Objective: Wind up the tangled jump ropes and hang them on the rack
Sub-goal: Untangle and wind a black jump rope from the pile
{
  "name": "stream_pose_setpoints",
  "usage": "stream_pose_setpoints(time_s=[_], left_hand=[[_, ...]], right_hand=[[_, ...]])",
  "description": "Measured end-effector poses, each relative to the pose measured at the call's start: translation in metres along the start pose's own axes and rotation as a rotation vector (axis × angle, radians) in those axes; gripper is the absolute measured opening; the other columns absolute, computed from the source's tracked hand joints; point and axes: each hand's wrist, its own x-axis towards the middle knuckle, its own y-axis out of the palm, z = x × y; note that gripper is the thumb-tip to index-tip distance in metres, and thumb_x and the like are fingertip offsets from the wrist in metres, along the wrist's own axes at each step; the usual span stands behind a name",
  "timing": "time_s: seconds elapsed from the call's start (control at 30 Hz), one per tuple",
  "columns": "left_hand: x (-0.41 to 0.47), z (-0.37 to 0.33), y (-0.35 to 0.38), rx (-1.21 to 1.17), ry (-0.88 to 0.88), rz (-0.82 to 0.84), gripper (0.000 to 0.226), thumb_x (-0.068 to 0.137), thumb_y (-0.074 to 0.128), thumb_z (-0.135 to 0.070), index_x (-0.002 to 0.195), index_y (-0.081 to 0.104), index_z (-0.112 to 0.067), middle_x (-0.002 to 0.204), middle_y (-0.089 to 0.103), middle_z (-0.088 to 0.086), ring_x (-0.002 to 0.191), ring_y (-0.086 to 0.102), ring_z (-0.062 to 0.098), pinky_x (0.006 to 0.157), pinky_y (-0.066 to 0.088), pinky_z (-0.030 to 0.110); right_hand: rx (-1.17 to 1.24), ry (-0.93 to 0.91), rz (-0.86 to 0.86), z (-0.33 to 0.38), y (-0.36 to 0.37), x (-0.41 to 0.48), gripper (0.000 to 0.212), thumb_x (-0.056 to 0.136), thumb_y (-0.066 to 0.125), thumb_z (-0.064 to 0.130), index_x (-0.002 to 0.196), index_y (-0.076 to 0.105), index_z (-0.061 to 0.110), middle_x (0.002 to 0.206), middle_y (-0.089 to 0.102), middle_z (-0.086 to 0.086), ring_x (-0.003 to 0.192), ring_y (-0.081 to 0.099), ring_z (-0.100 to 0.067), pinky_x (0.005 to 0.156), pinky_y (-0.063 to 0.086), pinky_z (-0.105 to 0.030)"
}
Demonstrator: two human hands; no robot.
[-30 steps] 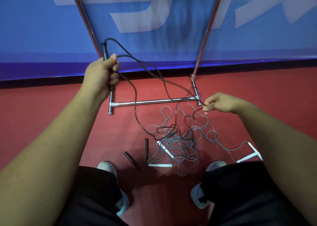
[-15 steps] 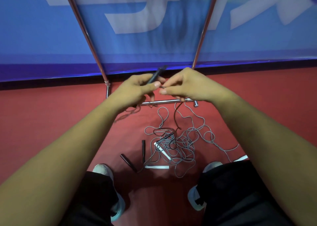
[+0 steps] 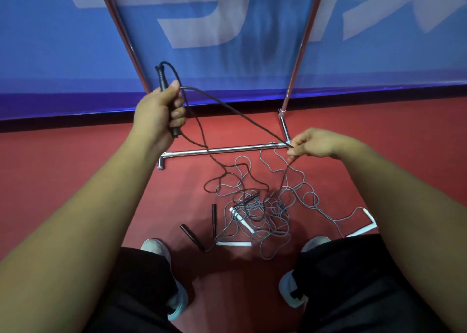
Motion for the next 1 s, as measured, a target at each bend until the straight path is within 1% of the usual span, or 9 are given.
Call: stream_pose_setpoints(time_s=[0.07,0.17,0.3,0.4,0.5,0.67,0.8,0.9,1.0], left_hand=[[0.003,0.0,-0.009,0.353,0.083,-0.116,0.013,0.1,0.056,-0.016,0.087,0.057,-0.015,0.066,0.055,-0.001,0.039,0.043,0.006,0.039,0.026,0.018],[0.003,0.002,-0.015,0.68,0.121,-0.156,0.006,0.097,0.06,-0.014,0.097,0.066,-0.016,0.07,0.06,0.004,0.041,0.057,0.006,0.04,0.031,0.017],[-0.011,0.009,0.011,0.559,0.1,0.137,0.014,0.097,0.061,-0.013,0.102,0.072,-0.02,0.091,0.071,0.005,0.052,0.057,0.016,0.043,0.022,0.023],[-0.026,0.012,0.033,0.556,0.058,0.35,0.024,0.099,0.059,-0.016,0.121,0.068,-0.012,0.075,0.065,0.013,0.05,0.053,0.016,0.041,0.024,0.019],[-0.03,0.014,0.038,0.744,0.043,0.497,0.014,0.099,0.061,-0.022,0.1,0.068,-0.01,0.064,0.065,0.01,0.045,0.046,0.018,0.04,0.026,0.02],[-0.019,0.005,0.028,0.348,0.084,0.29,0.022,0.096,0.058,-0.008,0.076,0.053,-0.013,0.055,0.035,-0.001,0.041,0.028,0.008,0.039,0.017,0.018],[-0.017,0.004,0.023,0.148,0.057,0.192,0.024,0.099,0.052,-0.004,0.077,0.051,-0.013,0.06,0.037,-0.001,0.043,0.027,0.006,0.038,0.018,0.016],[-0.01,0.001,0.016,-0.046,0.024,0.112,0.021,0.1,0.05,-0.007,0.08,0.048,-0.015,0.063,0.04,-0.002,0.043,0.029,0.004,0.036,0.019,0.014],[0.001,-0.001,0.001,0.267,0.107,-0.034,0.013,0.098,0.057,-0.012,0.085,0.058,-0.016,0.067,0.054,0.001,0.044,0.041,0.01,0.039,0.022,0.02]], right_hand=[[0.114,-0.033,-0.021,-0.003,-0.001,-0.001,0.018,0.093,0.067,0.012,0.079,0.071,0.001,0.077,0.074,-0.014,0.083,0.062,-0.027,0.084,0.045,-0.038],[0.22,-0.184,-0.147,0.025,-0.01,-0.005,0.026,0.094,0.066,0.013,0.072,0.065,0.0,0.058,0.06,-0.011,0.059,0.063,-0.023,0.068,0.05,-0.031],[0.051,-0.324,-0.109,0.083,-0.005,-0.025,0.012,0.091,0.071,0.017,0.09,0.075,0.007,0.047,0.051,0.005,0.042,0.047,-0.008,0.047,0.045,-0.019],[-0.012,-0.378,-0.011,0.109,0.012,-0.036,0.012,0.09,0.071,0.022,0.086,0.075,0.012,0.05,0.054,0.001,0.045,0.049,-0.013,0.047,0.043,-0.02],[0.068,-0.434,-0.135,0.116,0.013,-0.034,0.014,0.09,0.071,0.022,0.083,0.075,0.011,0.056,0.056,-0.006,0.049,0.051,-0.013,0.051,0.044,-0.023],[-0.1,-0.358,-0.072,0.079,0.005,-0.014,0.02,0.091,0.07,0.027,0.077,0.069,0.012,0.072,0.068,-0.01,0.063,0.051,-0.01,0.065,0.04,-0.029],[-0.029,-0.159,0.043,0.031,-0.005,0.005,0.017,0.094,0.066,0.024,0.083,0.072,0.013,0.08,0.074,0.001,0.071,0.054,-0.009,0.074,0.042,-0.033],[-0.106,-0.011,0.031,0.004,-0.003,0.006,0.016,0.094,0.067,0.016,0.08,0.072,0.009,0.073,0.069,0.006,0.069,0.056,-0.003,0.068,0.042,-0.022],[0.046,0.008,-0.052,-0.011,0.001,0.008,0.018,0.094,0.065,0.011,0.078,0.072,0.007,0.078,0.071,-0.005,0.066,0.059,-0.005,0.072,0.044,-0.022]])
